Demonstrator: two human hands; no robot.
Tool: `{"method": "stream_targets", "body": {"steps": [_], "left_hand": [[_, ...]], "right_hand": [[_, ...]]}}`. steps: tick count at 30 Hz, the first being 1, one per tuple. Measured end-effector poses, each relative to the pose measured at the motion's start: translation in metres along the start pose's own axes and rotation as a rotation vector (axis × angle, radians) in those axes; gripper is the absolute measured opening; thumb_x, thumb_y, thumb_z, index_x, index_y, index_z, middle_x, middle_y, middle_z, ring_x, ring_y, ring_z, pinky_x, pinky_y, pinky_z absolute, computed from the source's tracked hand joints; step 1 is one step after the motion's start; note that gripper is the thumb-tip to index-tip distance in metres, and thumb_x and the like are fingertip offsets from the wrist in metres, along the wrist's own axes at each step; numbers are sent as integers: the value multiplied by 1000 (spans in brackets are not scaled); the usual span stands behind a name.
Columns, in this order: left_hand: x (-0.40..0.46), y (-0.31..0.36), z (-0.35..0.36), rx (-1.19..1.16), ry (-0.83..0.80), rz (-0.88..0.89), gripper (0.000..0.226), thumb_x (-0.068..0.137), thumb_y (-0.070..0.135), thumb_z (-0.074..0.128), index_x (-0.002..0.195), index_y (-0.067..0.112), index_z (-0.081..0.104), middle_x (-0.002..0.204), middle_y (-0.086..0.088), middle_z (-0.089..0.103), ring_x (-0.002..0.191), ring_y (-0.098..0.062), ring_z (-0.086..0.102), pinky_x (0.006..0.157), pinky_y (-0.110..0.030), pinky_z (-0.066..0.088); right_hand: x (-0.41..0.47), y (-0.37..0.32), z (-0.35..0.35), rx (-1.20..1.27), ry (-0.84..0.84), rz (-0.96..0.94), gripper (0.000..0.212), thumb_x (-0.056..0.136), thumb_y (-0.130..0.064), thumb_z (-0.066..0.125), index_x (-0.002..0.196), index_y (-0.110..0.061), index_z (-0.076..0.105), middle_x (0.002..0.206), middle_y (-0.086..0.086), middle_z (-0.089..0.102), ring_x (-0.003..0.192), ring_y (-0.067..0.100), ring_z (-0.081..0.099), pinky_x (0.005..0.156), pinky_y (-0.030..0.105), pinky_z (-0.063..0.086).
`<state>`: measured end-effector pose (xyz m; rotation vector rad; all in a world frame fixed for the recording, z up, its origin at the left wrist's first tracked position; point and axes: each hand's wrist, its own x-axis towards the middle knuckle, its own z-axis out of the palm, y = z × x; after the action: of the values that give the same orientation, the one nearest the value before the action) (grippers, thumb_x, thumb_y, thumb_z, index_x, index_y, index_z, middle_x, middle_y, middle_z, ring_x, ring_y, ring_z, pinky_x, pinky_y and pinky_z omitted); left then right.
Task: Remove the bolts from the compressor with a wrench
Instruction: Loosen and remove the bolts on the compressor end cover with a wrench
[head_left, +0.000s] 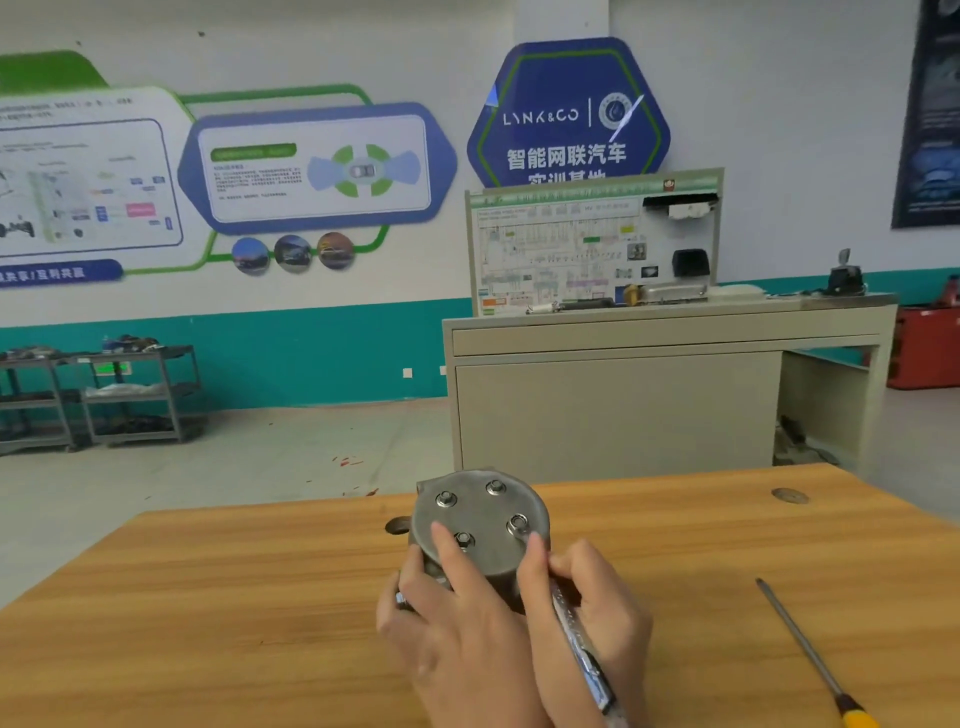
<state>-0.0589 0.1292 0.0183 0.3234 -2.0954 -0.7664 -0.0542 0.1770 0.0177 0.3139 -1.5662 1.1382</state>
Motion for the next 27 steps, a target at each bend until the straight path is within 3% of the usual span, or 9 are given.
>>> {"method": "stream_targets", "body": {"steps": [1,4,6,8,11,14,17,21,27], "left_hand": [[0,-3,-1,-1,-8,8,84,78,71,42,125,4,60,119,-18,51,109,-43,40,65,-53,55],[3,-14,-10,-3,-44,71,90,57,66,62,119,1,64,113,-20,55,107,-41,39,68,-52,56],[9,-25,-14,21,-86,148,92,47,61,70,115,0,67,109,-22,58,103,-42,42,75,-52,54],[18,-36,-16,-6,-139,229,90,52,61,69,118,0,66,111,-23,57,102,-45,50,86,-51,50],[30,-44,-26,-129,-314,275,99,61,59,77,144,17,41,135,-5,31,125,-26,37,105,-29,31],[31,-46,-27,-193,-357,261,102,64,64,70,148,28,26,133,11,16,128,-12,22,103,-16,19],[22,-38,-27,-195,-301,202,106,62,64,71,149,24,27,131,9,14,126,-15,22,105,-21,24],[11,-33,-25,-200,-227,135,106,60,59,77,147,16,33,135,0,22,125,-27,32,108,-39,37],[5,-23,-26,-148,-222,88,104,66,58,76,148,12,31,137,-7,22,114,-30,48,96,-37,48]], "right_hand": [[0,2,-2,48,-4,45,36,88,-21,66,58,-24,47,49,-7,47,41,9,41,40,21,37],[15,11,-16,488,-2,497,44,80,-5,74,51,-26,48,46,-4,46,40,7,38,41,17,36],[36,22,-23,715,-105,748,36,72,-16,73,49,-23,46,46,3,43,40,11,38,39,17,33],[56,29,-25,826,-210,900,32,69,-19,70,50,-20,45,49,5,41,38,11,35,36,17,30],[76,25,-27,838,-248,872,31,67,-19,72,51,-19,46,49,5,43,35,9,36,32,15,29],[84,12,-39,889,-91,729,27,63,-23,76,52,-24,52,52,3,54,39,8,46,34,13,32],[72,0,-40,823,-27,605,25,65,-24,77,55,-25,55,55,6,60,43,11,54,36,16,37],[38,0,-23,635,19,605,37,82,-11,70,52,-24,53,52,9,61,41,13,54,39,17,40],[29,3,-19,686,42,647,42,87,-8,65,51,-25,51,52,6,59,43,15,54,38,18,37]]}}
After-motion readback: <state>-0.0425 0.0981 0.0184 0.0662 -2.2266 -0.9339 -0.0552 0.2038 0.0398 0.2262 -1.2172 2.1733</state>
